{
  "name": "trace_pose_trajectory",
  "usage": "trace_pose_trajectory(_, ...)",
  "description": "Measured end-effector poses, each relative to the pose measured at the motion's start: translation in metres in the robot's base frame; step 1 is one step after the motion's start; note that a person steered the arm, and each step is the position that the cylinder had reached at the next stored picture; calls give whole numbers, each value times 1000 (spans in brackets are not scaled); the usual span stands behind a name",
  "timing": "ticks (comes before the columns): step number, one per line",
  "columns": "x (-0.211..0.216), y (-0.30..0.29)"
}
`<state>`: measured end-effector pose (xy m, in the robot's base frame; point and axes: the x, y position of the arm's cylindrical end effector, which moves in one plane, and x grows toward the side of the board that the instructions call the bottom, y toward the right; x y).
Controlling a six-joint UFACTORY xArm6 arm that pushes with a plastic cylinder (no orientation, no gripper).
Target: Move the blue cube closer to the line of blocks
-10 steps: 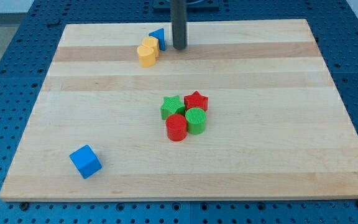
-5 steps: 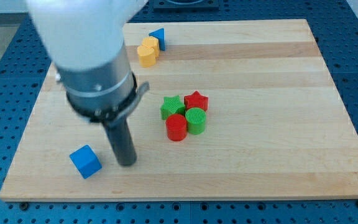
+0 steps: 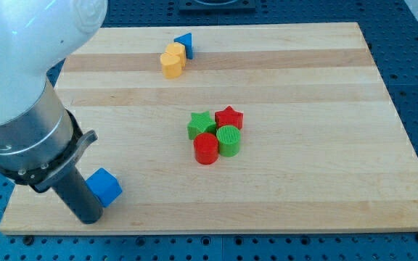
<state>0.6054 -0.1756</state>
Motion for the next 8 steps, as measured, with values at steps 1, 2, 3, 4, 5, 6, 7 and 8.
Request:
trace_pose_trajectory(1, -8, 0)
trace_pose_trajectory(2, -45, 3)
trace_pose_trajectory(3, -80, 21)
trace_pose_trajectory(4, -108, 38)
trace_pose_trajectory(5, -139, 50)
trace_pose_trajectory(6, -174, 63)
trace_pose_trajectory(7, -203, 85)
trace_pose_trajectory(8, -226, 113)
